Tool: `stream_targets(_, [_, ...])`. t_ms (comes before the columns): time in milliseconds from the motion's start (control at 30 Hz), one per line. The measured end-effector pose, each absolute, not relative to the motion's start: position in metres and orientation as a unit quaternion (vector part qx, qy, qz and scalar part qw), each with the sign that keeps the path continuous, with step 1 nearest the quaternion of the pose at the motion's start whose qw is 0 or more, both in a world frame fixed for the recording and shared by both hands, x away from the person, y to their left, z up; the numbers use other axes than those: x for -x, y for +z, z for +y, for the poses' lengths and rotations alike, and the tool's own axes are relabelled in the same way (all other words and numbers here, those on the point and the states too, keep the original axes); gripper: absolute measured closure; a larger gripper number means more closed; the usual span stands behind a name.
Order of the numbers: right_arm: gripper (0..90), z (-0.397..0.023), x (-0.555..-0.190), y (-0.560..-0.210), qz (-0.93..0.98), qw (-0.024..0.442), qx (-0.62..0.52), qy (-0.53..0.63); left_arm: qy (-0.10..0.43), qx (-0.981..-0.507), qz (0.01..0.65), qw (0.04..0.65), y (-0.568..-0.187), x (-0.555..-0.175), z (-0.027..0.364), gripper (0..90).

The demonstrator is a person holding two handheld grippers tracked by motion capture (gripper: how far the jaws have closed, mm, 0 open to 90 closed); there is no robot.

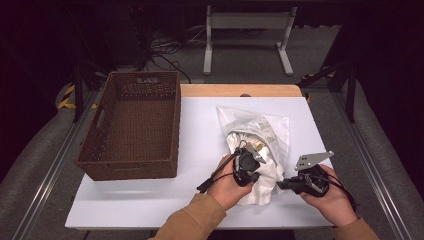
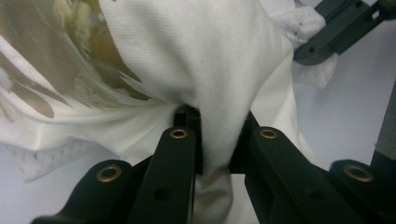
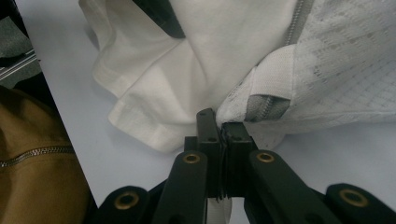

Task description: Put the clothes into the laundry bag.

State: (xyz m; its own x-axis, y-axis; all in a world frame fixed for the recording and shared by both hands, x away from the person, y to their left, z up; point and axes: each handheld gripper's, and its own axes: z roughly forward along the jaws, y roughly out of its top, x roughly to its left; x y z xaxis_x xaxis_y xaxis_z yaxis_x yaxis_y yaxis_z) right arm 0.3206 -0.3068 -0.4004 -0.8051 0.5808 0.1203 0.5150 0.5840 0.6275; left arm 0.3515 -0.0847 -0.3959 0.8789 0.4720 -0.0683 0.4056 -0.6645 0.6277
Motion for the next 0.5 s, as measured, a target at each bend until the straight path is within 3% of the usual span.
stream_targets(500, [88.9, -0.309, -0.316, -0.403, 0.892, 0.047, -0.304, 0.331, 0.048, -0.9, 0.26, 0.346, -0.398, -0.372, -0.104, 84.2])
